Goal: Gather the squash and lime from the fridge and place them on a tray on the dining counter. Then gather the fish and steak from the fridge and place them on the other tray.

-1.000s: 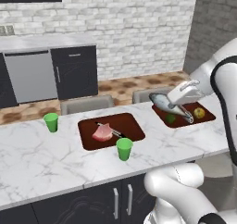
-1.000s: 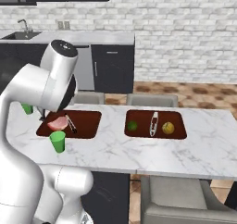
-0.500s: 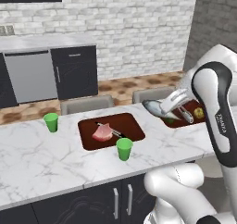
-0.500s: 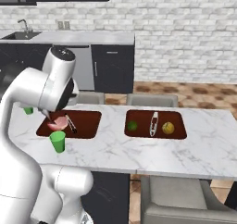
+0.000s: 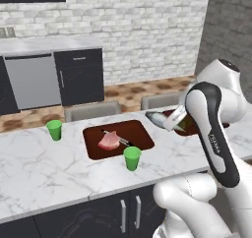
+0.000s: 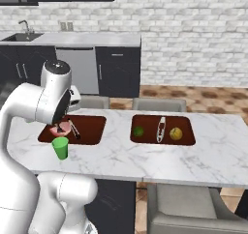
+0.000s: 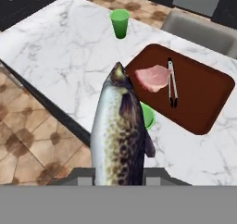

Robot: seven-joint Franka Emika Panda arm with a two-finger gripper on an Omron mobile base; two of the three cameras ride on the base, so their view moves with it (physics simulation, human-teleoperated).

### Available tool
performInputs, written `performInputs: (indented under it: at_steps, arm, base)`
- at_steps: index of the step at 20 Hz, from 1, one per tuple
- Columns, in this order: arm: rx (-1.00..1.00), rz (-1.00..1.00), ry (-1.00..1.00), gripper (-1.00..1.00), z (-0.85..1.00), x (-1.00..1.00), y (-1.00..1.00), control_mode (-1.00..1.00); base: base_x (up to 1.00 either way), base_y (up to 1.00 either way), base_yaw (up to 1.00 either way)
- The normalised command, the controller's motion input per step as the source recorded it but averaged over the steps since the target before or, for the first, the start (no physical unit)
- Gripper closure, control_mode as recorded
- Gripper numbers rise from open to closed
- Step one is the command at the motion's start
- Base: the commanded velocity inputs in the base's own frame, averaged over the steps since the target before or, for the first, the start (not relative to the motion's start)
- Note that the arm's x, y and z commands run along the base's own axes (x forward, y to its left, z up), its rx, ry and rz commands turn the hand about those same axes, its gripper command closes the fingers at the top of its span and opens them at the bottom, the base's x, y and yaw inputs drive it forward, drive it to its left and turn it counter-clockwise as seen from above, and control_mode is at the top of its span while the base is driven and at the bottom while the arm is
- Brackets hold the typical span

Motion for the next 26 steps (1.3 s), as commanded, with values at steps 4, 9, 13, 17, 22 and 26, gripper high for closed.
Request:
performInputs:
  at_steps: [4, 9, 13, 17, 22, 26]
  arm:
    - [-0.09, 0.04, -0.07, 1.00, -0.18, 0.30, 0.00, -1.00]
    - [-0.05, 0.02, -0.03, 1.00, -0.12, 0.38, 0.06, -1.00]
    - [-0.04, 0.00, -0.01, 1.00, -0.12, 0.32, 0.14, -1.00]
    - [-0.07, 0.00, -0.01, 1.00, -0.20, 0.35, 0.19, -1.00]
    - [-0.11, 0.00, -0.03, 1.00, -0.31, 0.19, 0.20, -1.00]
    - [-0.03, 0.00, 0.00, 1.00, -0.19, 0.10, 0.15, -1.00]
  base:
    - [0.00, 0.00, 0.00]
    - [0.00, 0.00, 0.00]
    - [0.00, 0.00, 0.00]
    - [0.00, 0.00, 0.00]
    - [0.00, 0.00, 0.00]
    - [0.00, 0.00, 0.00]
